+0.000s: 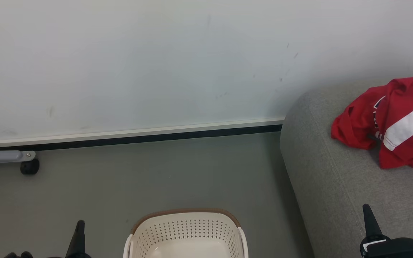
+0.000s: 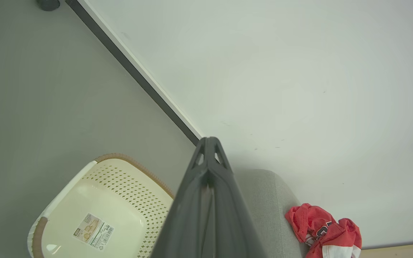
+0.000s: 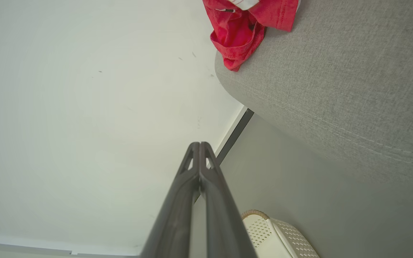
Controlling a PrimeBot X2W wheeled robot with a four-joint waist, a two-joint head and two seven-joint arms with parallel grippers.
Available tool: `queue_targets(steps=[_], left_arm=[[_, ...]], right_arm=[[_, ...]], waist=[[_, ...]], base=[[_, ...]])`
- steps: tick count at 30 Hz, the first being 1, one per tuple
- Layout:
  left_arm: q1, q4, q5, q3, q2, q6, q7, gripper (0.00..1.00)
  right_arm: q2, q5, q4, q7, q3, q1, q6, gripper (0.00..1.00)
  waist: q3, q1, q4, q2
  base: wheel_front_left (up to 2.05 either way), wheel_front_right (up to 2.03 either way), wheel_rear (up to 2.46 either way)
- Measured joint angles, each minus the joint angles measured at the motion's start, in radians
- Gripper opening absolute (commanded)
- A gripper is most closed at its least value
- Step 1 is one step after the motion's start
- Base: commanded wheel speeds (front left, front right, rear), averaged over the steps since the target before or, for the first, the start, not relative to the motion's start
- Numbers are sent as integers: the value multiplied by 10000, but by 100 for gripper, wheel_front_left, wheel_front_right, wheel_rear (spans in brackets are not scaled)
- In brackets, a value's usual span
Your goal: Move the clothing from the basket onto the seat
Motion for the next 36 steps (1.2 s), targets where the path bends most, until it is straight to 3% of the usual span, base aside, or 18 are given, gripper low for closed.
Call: queue_targets(steps=[36], left_arm=[[-1123,407,-4602,633,-405,-945,1208,0]], right_arm=[[479,4658,512,1233,-1417,-706,888,0]], waist=[[314,0,211,-1]], base=[[0,0,0]])
